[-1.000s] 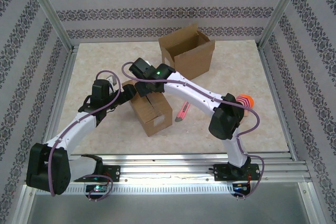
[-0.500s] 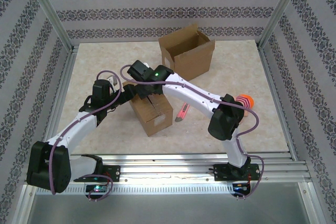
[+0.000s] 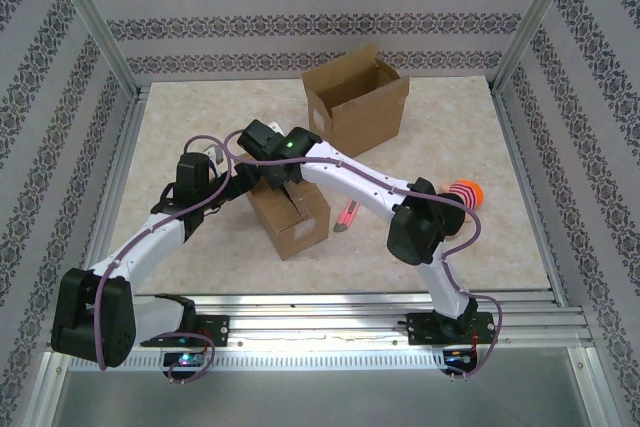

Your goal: Unpack the express box

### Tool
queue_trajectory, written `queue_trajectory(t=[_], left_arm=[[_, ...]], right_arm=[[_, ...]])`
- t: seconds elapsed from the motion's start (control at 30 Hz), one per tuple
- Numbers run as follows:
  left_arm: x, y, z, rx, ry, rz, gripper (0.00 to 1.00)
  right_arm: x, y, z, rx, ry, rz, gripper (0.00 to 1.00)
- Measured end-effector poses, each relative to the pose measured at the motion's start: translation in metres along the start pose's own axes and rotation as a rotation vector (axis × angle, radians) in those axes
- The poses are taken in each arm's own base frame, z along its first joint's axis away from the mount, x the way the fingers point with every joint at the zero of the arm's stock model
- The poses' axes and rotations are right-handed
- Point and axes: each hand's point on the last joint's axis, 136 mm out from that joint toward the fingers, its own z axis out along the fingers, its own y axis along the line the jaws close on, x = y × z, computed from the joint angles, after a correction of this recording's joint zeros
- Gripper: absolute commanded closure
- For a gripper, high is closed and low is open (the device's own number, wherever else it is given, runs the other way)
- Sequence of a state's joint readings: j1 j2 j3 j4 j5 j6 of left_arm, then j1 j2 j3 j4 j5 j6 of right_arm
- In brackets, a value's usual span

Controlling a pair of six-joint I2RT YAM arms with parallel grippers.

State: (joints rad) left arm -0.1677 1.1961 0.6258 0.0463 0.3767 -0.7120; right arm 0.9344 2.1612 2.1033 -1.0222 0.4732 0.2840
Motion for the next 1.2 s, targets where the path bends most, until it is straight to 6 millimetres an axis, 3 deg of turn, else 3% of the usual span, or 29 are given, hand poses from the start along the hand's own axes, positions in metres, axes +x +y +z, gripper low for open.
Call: queue_trajectory(t=[0.57,0.83,1.0,1.2], left_arm=[[0.000,-0.006,0.022,0.076,0.018,0.005,0.12],[-0.001,-0.007,0.024,0.080,0.016,0.003,0.11],[-0.001,-0.005,0.024,0.077,0.016,0.000,0.11],[0.000,-0.004,0.024,0.074,0.019,-0.001,0.11]], right_arm=[[-0.024,-0.004,-0.016,0.212,-0.107,-0.151,0.48],[-0.030,-0.004,-0.016,0.245,-0.119,-0.180,0.49],[-0.029,-0.005,-0.016,0.246,-0.116,-0.174,0.41],[-0.027,-0.005,-0.015,0.237,-0.109,-0.150,0.39]])
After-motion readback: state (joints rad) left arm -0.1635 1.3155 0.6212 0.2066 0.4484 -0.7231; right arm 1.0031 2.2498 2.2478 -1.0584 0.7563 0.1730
